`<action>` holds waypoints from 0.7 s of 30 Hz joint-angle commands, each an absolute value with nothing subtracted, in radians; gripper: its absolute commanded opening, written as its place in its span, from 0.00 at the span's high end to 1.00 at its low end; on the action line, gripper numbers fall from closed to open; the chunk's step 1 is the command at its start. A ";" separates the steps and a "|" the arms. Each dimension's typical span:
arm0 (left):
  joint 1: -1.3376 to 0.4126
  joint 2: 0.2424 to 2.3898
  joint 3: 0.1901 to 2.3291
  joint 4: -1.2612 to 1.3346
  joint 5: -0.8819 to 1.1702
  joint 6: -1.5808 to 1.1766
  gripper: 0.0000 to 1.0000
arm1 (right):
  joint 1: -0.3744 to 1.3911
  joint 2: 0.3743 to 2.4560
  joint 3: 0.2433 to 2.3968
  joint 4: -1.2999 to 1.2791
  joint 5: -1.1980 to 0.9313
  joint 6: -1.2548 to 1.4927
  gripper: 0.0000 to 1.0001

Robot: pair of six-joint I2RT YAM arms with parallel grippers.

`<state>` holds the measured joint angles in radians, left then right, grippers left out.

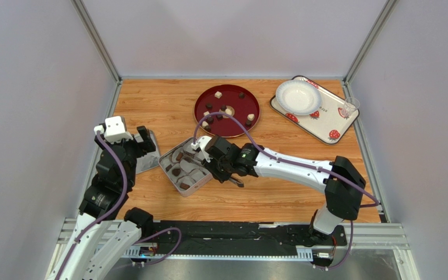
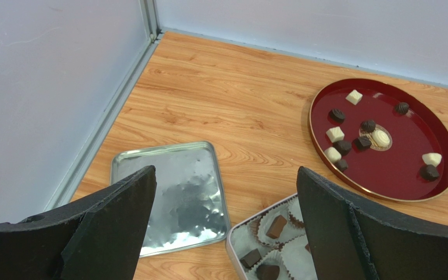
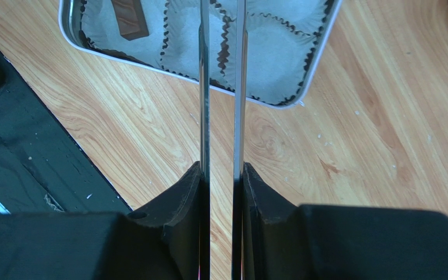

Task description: Pack the chocolate

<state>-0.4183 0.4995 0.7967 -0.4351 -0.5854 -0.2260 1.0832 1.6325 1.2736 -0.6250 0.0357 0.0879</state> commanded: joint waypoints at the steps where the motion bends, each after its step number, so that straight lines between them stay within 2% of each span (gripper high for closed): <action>1: -0.414 0.499 0.795 -0.403 -0.592 -0.212 0.02 | 1.100 1.670 1.282 -0.542 0.032 0.109 0.75; 10: -0.414 0.499 0.795 -0.403 -0.591 -0.212 0.02 | 1.100 1.718 1.284 -0.552 0.048 0.098 0.70; 12: -0.414 0.499 0.795 -0.403 -0.592 -0.212 0.02 | 1.100 1.721 1.284 -0.552 0.041 0.092 0.65; 21: -0.413 0.499 0.793 -0.403 -0.594 -0.210 0.02 | 1.100 1.732 1.298 -0.555 0.031 0.084 0.61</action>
<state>-0.4183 0.4995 0.7967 -0.4351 -0.5854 -0.2260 1.0973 1.7370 1.2736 -0.6003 0.0334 0.0902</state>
